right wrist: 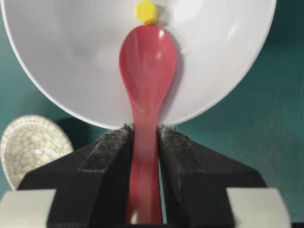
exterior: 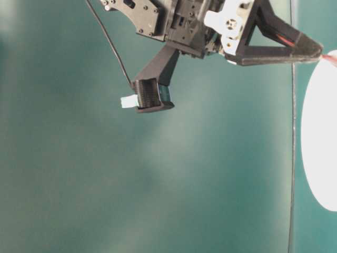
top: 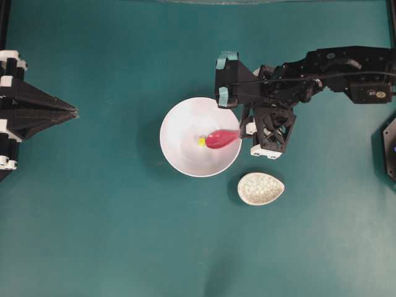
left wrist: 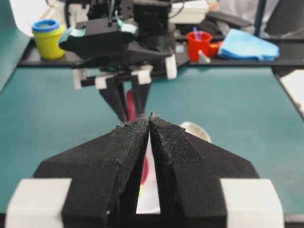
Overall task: Scoop the yellow hexagonal prism block from the bowl with a spoon using the right arm.
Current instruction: 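Push the spoon under the yellow block and scoop it up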
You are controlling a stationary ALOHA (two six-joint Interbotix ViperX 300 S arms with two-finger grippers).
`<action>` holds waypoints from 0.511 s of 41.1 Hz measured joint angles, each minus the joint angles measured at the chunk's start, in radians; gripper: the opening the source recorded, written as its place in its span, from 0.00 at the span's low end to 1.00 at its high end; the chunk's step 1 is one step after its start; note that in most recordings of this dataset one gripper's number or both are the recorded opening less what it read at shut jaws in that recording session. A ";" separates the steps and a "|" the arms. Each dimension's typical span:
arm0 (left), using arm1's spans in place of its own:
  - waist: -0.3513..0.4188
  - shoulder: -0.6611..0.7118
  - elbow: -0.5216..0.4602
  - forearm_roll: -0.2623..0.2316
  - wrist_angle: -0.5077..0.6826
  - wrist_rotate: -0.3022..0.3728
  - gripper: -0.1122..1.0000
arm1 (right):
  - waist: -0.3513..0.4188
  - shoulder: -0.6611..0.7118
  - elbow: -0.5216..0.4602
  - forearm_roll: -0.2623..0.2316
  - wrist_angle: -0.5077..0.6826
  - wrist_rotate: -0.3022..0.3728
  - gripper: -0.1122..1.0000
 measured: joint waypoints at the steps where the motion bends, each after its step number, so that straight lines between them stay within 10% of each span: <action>1: -0.002 0.000 0.002 -0.002 0.000 0.000 0.20 | 0.000 0.003 -0.002 0.002 0.000 -0.002 0.32; 21: -0.002 0.000 0.000 0.000 0.000 0.000 0.20 | 0.023 0.055 -0.066 0.000 -0.012 -0.029 0.32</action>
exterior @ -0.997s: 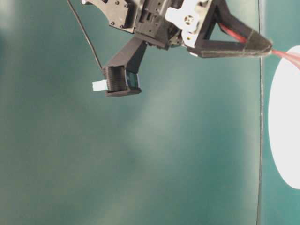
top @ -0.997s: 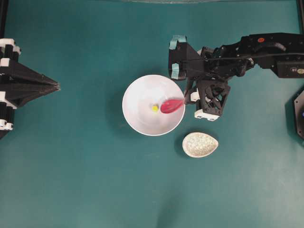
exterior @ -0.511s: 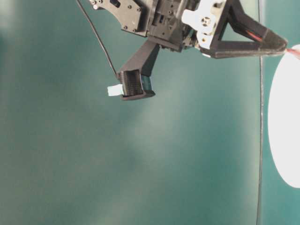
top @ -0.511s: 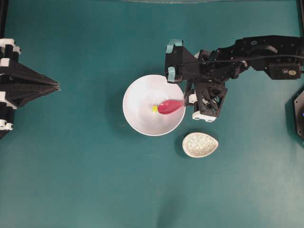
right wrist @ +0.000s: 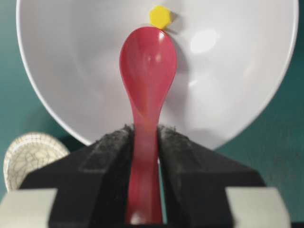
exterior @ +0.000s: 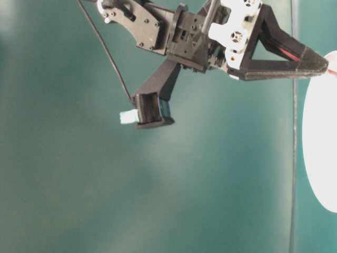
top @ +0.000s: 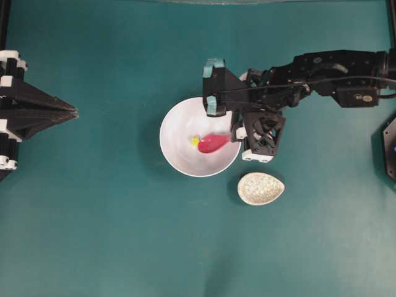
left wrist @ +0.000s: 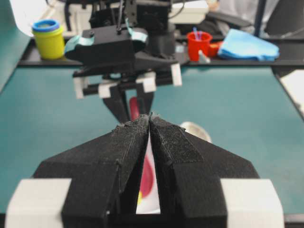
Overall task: Scoop the yellow hexagonal prism block from the bowl with a spoon using the right arm.
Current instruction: 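Push the spoon under the yellow block and scoop it up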
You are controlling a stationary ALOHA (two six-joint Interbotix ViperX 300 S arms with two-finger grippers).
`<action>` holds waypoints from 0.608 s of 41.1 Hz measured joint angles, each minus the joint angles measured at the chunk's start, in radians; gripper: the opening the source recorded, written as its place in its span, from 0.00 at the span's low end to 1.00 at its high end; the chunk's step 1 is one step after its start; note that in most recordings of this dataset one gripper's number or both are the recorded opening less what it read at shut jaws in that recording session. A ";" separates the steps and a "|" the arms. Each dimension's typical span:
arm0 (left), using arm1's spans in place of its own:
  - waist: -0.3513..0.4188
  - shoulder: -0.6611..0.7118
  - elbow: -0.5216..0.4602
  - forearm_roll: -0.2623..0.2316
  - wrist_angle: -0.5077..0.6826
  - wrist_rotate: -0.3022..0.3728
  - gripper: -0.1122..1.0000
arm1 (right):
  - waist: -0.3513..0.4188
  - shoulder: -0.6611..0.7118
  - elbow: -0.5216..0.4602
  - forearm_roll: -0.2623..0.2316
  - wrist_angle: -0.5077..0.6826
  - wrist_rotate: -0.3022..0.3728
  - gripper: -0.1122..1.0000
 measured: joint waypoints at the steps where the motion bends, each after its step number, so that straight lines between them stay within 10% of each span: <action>1: 0.000 0.000 0.002 0.000 0.000 0.000 0.20 | 0.000 0.005 -0.002 0.002 -0.003 0.000 0.32; 25: 0.000 0.000 0.000 0.000 0.000 0.000 0.20 | 0.000 0.020 -0.012 0.002 -0.107 -0.003 0.32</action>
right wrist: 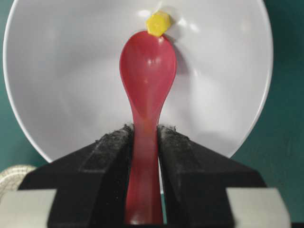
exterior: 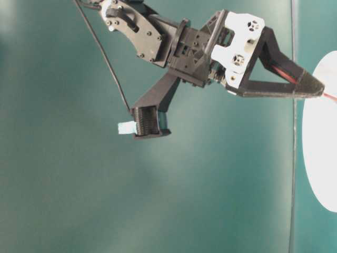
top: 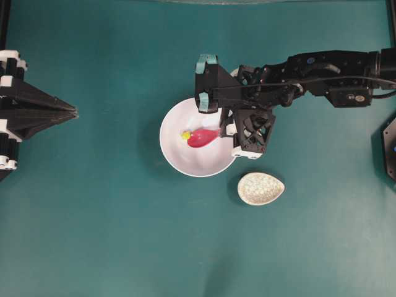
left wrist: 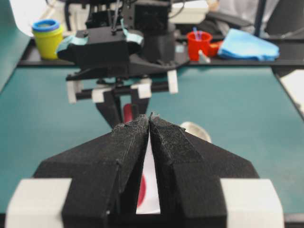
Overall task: Scoop the yellow hexagonal prism block from the bowl with a spoon using the right arm.
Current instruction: 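Push the spoon under the yellow block and scoop it up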
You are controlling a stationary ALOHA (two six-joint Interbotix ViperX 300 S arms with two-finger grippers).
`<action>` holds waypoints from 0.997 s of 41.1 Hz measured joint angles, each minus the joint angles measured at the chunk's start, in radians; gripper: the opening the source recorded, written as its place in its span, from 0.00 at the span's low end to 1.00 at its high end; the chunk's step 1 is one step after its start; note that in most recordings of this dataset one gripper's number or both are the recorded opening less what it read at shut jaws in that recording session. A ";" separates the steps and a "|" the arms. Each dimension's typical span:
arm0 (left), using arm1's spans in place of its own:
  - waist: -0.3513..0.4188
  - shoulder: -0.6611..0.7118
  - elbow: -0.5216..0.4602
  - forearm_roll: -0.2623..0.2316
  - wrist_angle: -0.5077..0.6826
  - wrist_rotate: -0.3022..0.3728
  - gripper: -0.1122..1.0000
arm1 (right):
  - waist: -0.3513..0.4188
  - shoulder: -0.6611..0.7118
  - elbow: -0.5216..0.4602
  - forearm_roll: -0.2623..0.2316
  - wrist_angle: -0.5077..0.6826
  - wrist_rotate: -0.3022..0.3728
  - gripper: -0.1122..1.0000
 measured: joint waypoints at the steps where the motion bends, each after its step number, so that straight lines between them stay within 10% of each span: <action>1: 0.000 0.000 0.002 0.000 0.000 0.000 0.20 | 0.002 0.000 0.000 0.000 -0.006 0.000 0.32; 41: 0.000 0.000 0.002 0.000 0.000 0.000 0.20 | 0.028 -0.002 0.071 0.023 -0.239 0.002 0.32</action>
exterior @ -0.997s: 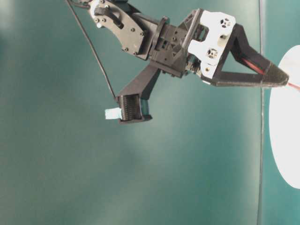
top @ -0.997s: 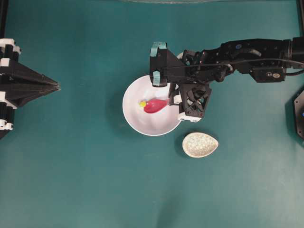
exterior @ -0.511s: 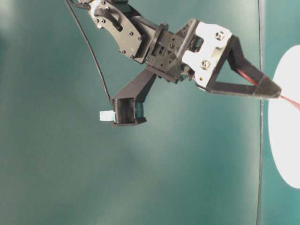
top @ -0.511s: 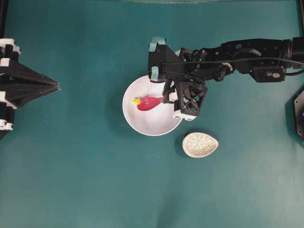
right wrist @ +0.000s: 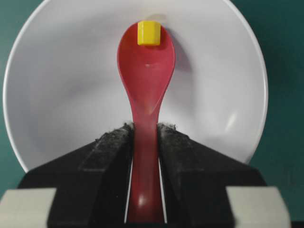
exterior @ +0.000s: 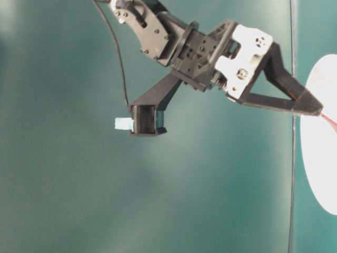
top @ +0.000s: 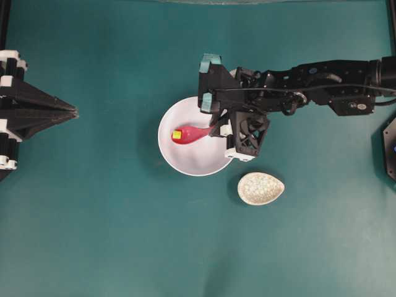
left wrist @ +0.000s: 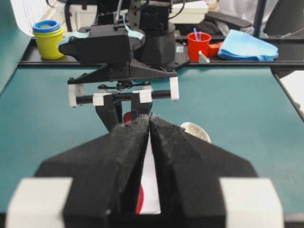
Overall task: Scoop the yellow hexagonal prism block from the bowl with a spoon using the right arm.
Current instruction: 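Push the spoon under the yellow block and scoop it up, then raise the spoon with the yellow block above the bowl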
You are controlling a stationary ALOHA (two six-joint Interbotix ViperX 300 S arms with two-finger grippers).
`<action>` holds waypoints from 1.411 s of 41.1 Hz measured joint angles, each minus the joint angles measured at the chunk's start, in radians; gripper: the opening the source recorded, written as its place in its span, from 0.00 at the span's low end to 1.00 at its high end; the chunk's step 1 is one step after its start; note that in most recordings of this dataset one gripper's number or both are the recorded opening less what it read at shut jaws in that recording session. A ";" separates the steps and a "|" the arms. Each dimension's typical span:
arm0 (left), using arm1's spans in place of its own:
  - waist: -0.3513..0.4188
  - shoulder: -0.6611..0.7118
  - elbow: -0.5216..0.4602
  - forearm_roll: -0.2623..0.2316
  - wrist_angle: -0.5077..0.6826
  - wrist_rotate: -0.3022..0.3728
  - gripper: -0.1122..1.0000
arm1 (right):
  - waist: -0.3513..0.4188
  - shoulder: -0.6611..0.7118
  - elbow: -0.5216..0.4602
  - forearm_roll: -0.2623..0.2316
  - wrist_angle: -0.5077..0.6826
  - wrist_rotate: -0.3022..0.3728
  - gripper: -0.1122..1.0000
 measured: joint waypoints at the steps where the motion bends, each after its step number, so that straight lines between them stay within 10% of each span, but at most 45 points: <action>1: 0.000 0.000 0.000 0.000 0.000 0.000 0.20 | 0.000 -0.003 0.006 0.002 -0.006 0.002 0.32; 58: 0.000 0.003 -0.002 0.000 0.000 -0.002 0.20 | 0.101 -0.164 0.291 0.061 -0.400 0.018 0.32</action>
